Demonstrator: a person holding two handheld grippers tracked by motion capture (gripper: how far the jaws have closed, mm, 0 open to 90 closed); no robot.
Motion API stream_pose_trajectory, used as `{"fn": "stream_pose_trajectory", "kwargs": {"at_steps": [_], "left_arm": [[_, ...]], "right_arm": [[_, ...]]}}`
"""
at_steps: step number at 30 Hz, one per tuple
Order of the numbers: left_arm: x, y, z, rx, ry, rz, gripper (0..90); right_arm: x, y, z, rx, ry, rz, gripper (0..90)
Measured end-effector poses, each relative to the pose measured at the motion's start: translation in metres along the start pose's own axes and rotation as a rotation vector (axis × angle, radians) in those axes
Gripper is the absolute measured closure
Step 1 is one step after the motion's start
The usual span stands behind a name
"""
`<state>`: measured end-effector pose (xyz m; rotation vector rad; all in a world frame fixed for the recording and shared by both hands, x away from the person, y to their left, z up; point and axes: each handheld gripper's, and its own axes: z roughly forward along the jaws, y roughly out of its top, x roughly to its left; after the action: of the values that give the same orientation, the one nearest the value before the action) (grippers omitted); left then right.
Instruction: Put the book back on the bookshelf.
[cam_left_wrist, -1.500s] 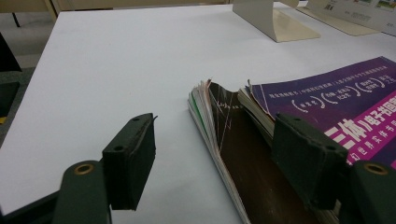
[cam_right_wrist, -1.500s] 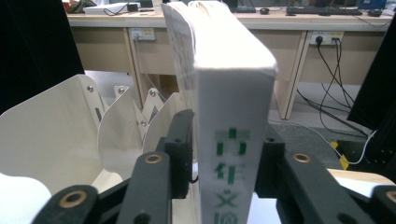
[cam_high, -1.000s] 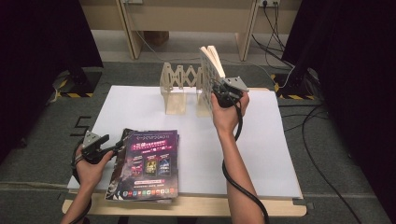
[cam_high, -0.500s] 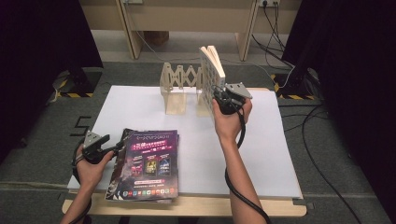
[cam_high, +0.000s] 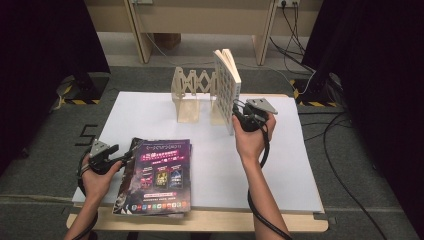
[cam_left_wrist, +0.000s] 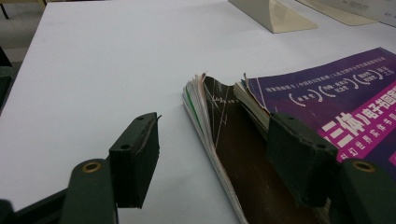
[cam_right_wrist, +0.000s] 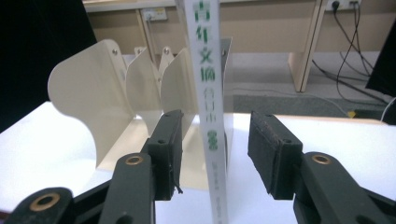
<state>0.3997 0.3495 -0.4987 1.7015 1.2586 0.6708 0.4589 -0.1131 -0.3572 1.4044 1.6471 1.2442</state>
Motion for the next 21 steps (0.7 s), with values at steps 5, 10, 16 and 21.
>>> {"fn": "stream_pose_trajectory", "kwargs": {"at_steps": [5, 10, 16, 21], "left_arm": [[-0.005, 0.007, -0.005, -0.016, -0.020, -0.017, 33.9], [-0.010, 0.014, -0.010, -0.027, -0.035, -0.032, 34.4], [-0.018, 0.020, -0.011, -0.009, -0.062, -0.029, 34.1], [-0.027, 0.026, -0.009, 0.014, -0.100, -0.022, 34.6]], "right_arm": [[-0.002, -0.008, -0.004, 0.025, 0.012, -0.003, 55.4], [-0.004, -0.016, -0.005, 0.056, 0.019, 0.004, 55.4], [-0.001, -0.024, -0.009, 0.075, 0.034, 0.010, 55.4], [0.002, -0.031, -0.011, 0.095, 0.043, 0.014, 55.4]]}}
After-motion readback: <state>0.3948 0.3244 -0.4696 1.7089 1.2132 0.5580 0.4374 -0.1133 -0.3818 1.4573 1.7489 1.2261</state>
